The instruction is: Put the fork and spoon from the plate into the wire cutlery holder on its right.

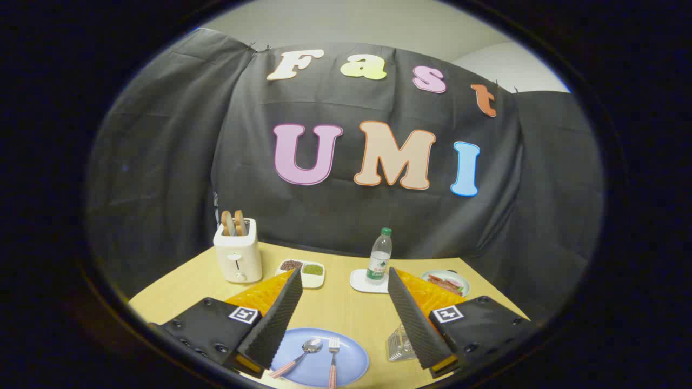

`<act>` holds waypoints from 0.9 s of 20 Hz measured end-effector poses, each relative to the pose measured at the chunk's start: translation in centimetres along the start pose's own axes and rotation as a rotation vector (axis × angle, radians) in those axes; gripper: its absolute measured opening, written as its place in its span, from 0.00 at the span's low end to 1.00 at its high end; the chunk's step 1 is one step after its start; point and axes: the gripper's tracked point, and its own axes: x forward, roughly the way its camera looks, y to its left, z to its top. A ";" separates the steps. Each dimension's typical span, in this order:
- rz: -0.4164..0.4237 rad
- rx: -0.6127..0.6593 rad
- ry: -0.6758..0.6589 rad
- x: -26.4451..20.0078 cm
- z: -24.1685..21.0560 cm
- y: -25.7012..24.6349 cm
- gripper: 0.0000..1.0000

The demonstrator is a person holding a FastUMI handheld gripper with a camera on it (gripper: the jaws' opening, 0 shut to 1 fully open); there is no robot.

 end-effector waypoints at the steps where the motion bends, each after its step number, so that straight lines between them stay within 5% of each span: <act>1: -0.007 -0.005 0.004 0.0 -0.2 0.0 1.00; 18: -0.051 0.043 0.116 -2.4 -7.2 4.2 1.00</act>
